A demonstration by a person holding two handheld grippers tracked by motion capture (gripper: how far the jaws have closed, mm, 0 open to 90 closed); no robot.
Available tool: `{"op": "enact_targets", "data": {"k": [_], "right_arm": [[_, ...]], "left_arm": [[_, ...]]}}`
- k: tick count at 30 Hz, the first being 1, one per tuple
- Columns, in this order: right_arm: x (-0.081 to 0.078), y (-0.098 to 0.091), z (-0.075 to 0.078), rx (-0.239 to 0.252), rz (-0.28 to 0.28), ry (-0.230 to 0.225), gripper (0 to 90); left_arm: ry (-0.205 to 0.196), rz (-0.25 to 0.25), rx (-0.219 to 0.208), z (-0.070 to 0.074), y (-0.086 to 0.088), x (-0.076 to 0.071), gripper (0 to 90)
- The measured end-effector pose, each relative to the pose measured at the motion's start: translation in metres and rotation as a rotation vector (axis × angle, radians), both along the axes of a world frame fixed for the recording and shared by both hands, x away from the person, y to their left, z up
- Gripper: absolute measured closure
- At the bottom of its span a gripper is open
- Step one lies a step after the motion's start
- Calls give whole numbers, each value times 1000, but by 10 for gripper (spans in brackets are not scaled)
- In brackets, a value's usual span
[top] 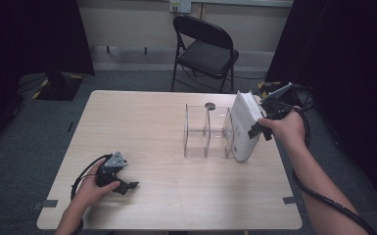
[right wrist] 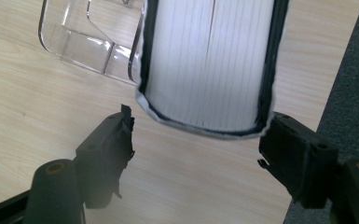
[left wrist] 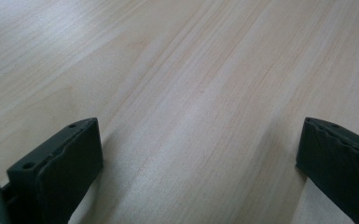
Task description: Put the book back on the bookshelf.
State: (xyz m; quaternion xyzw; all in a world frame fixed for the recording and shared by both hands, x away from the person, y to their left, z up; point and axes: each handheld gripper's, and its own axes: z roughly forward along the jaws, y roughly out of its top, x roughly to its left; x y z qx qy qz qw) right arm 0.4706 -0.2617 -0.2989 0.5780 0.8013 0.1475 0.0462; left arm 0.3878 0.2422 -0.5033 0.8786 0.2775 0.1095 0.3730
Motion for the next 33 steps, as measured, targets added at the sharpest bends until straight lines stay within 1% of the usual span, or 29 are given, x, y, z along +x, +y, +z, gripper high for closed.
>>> {"op": "enact_targets", "data": {"k": [2,5,6,7,8,10,12,14,16,18,22,26,27,28,29,30,33], "right_arm": [[-2,-1,-2,-4,6,10,253],[-6,-2,-5,-8,12,6,253],[-7,-3,-5,-2,11,8,253],[-8,-4,-6,-2,28,1,252],[-10,-3,-7,-1,24,5,251],[-13,-2,-9,-1,36,8,249],[-16,-1,-10,-3,44,1,249],[-20,1,-12,-1,53,10,248],[-23,4,-15,-3,78,19,248],[-27,6,-16,2,87,10,248],[-34,16,-19,17,128,13,243],[-41,28,-24,21,170,3,234],[-41,31,-25,19,193,-6,233],[-43,34,-26,23,195,-3,231],[-43,36,-28,23,223,-20,224],[-44,40,-29,26,226,-17,221],[-46,46,-34,34,261,-24,202]], "left_arm": [[1,0,0,0,0,0,0],[1,0,0,0,0,0,0],[0,0,0,0,0,0,0],[1,0,0,0,0,0,0],[0,0,0,0,0,0,0],[1,0,0,0,0,0,0],[0,0,0,0,0,0,0],[-2,2,-2,0,0,0,0],[-3,2,-2,0,0,0,0],[-2,2,-2,0,0,0,0],[-2,2,-2,0,0,0,0],[-3,3,-3,0,0,0,0],[-3,3,-3,0,0,0,0],[-3,2,-2,0,0,0,0],[-3,3,-3,0,0,0,0],[-3,3,-3,0,0,0,0],[-3,2,-2,0,0,0,0]]}}
